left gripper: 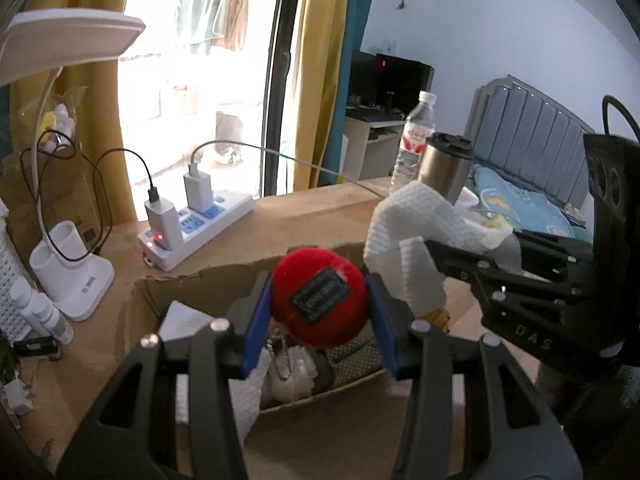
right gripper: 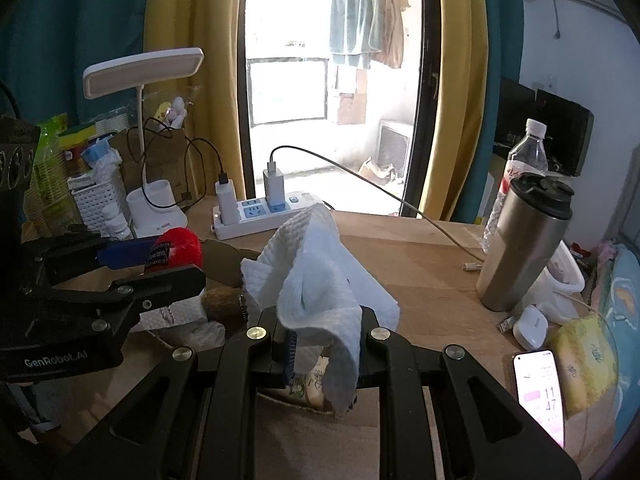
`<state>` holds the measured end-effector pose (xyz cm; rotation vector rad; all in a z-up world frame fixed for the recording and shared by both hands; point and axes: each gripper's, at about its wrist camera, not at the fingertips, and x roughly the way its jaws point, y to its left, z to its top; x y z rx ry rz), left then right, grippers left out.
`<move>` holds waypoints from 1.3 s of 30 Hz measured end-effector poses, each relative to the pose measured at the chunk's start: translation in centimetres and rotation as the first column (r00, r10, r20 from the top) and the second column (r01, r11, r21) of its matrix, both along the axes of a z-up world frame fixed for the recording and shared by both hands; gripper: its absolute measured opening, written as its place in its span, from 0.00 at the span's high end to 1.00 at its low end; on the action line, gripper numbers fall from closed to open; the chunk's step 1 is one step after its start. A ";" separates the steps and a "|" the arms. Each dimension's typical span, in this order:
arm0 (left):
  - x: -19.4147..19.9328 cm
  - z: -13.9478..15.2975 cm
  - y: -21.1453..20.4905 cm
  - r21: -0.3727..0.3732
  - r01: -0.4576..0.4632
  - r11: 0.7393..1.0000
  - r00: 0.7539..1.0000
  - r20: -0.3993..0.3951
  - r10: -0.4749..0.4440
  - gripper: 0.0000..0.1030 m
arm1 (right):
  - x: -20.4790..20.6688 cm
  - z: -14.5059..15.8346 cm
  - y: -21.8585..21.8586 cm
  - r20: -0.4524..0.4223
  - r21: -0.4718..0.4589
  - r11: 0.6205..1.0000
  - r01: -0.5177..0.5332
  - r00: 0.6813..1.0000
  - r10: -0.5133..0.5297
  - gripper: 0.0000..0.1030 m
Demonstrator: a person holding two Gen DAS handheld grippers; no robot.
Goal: Organize soft objects
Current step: 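Carry the red ball and paper towel over the box with both tools, then open both tools to release the red ball and paper towel into the box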
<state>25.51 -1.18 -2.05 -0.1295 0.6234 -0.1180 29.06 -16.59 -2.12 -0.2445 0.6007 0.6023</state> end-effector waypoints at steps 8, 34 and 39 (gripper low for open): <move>1.6 -1.8 0.2 -0.020 -0.001 1.000 0.999 -0.045 0.000 0.54 | 1.7 -2.0 0.8 -0.044 -0.009 1.000 -0.001 0.999 0.000 0.81; 4.9 -6.2 -0.8 -0.071 0.038 0.997 0.982 -0.182 -0.050 0.54 | 4.8 -7.0 1.6 -0.143 -0.043 0.999 0.002 0.990 -0.008 0.81; 5.1 -6.5 -0.7 -0.064 0.034 0.997 0.979 -0.200 -0.046 0.53 | 4.6 -6.7 1.4 -0.142 -0.034 0.999 0.008 0.990 -0.013 0.68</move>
